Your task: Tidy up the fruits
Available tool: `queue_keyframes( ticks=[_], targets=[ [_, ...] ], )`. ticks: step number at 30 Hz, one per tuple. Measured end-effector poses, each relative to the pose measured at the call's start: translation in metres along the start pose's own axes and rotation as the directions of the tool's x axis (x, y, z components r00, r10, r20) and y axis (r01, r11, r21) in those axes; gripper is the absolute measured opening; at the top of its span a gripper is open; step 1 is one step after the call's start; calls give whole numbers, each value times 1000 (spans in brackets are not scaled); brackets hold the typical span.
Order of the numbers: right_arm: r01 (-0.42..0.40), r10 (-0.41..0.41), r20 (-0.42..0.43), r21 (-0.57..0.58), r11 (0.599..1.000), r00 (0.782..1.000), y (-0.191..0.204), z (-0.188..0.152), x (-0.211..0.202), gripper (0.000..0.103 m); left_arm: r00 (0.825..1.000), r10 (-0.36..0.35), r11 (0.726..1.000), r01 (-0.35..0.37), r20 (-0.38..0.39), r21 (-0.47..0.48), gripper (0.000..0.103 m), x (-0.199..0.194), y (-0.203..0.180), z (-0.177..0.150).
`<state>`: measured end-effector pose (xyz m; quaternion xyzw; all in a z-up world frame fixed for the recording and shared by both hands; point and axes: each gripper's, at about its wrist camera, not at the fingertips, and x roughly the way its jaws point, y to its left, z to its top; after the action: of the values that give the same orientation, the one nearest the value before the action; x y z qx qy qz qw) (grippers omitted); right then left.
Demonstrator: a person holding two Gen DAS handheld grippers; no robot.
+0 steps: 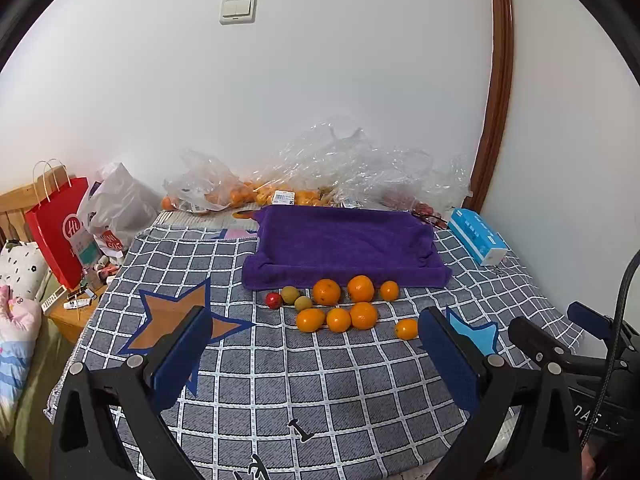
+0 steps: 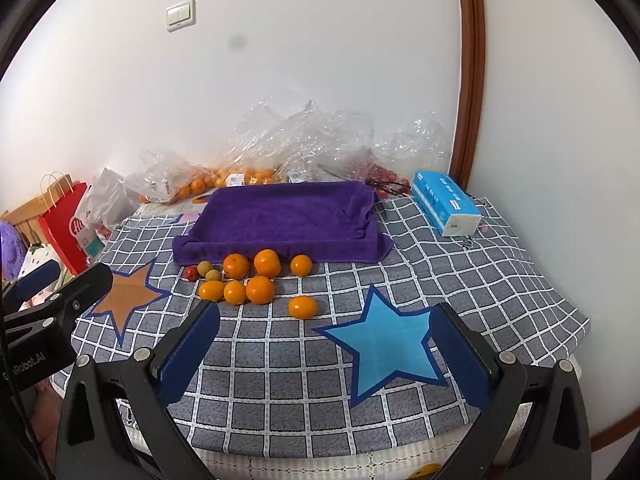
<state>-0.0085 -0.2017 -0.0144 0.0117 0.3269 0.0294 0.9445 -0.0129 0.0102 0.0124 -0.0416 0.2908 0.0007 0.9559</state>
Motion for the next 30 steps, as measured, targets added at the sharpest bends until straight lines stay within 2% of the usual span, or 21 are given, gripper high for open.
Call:
queue_keyframes(
  ticks=[30],
  targets=[
    [-3, 3, 1, -7, 1000, 1000, 5, -1, -5, 103, 1000, -3, 1000, 3, 4, -4, 103, -3, 0, -1]
  ],
)
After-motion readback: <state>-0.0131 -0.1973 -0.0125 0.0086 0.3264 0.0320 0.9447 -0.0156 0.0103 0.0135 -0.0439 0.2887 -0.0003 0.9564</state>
